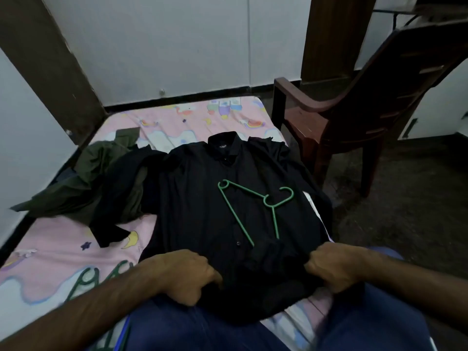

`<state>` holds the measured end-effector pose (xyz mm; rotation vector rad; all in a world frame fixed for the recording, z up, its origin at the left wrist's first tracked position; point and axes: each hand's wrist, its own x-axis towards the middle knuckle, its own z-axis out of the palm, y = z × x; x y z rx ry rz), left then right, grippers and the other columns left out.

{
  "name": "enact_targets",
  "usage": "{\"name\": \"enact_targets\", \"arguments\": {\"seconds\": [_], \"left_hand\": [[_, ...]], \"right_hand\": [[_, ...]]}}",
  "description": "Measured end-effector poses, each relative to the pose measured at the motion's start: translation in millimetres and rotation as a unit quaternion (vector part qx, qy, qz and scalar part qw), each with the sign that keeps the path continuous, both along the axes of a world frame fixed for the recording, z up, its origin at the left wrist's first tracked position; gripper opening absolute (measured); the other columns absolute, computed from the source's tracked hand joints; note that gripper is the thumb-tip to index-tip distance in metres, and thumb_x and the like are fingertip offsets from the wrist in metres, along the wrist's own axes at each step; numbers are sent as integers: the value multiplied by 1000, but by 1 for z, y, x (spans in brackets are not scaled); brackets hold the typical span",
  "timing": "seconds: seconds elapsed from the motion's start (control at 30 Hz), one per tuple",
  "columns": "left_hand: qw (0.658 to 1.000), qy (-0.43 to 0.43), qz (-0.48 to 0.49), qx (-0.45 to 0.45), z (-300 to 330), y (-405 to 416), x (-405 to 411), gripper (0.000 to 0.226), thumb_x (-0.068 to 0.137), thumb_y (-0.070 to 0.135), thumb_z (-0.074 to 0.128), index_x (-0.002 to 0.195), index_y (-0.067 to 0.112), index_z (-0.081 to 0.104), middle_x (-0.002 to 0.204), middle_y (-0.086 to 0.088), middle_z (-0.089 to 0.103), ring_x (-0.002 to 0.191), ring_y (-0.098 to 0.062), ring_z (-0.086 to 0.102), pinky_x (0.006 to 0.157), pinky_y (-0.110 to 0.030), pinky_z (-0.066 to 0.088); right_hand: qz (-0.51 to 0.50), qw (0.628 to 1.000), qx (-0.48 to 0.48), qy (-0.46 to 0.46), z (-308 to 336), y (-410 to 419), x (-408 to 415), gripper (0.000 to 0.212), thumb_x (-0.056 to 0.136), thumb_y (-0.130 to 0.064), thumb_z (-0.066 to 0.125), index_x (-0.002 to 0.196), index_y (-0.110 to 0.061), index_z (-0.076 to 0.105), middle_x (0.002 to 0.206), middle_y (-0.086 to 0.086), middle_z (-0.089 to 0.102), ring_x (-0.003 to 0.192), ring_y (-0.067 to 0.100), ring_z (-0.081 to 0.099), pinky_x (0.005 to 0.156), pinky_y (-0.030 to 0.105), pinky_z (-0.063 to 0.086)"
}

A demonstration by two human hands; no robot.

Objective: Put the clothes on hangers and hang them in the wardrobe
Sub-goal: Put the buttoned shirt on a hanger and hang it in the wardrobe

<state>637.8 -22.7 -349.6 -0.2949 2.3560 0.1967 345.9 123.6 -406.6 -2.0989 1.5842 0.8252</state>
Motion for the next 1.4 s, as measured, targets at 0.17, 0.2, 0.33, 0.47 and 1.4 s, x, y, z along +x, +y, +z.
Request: {"name": "enact_targets", "arguments": {"seconds": [0.17,0.2,0.33,0.47,1.4], "left_hand": [[981,-71,36,178,-21,31,1,45,85,17,53,127,32,61,119,1,69,106,-21,62,91,-33,51],[974,-96,46,201,-26,36,1,41,88,22,55,128,30,61,113,-2,69,99,-23,64,85,-35,55],[934,-72,172,305,-40,18,-17,39,99,36,60,131,16,55,94,-7,67,73,-19,66,53,-31,54],[941,173,199,210,-54,-40,-55,26,102,31,55,120,15,62,95,-2,71,85,-16,70,66,-26,54],[886,374,257,92,-156,-180,-99,9,95,31,60,99,30,67,104,13,52,98,-2,54,91,-29,49]], "right_hand": [[9,994,90,-65,0,29,25,25,81,-18,63,105,-10,64,105,20,68,95,43,65,78,43,51],[0,990,113,-89,0,28,27,29,81,-17,63,110,-14,64,109,18,68,98,41,64,77,39,49],[-150,924,224,-271,-13,-4,10,63,77,-9,68,139,-13,57,129,14,64,112,24,61,96,33,48],[-299,842,164,-418,-19,-58,-15,49,73,-9,58,121,-4,65,106,10,71,92,23,70,74,28,51],[-562,666,-259,-416,-60,-219,-78,26,106,-35,47,102,-15,63,73,11,73,51,17,65,44,27,46]]}}
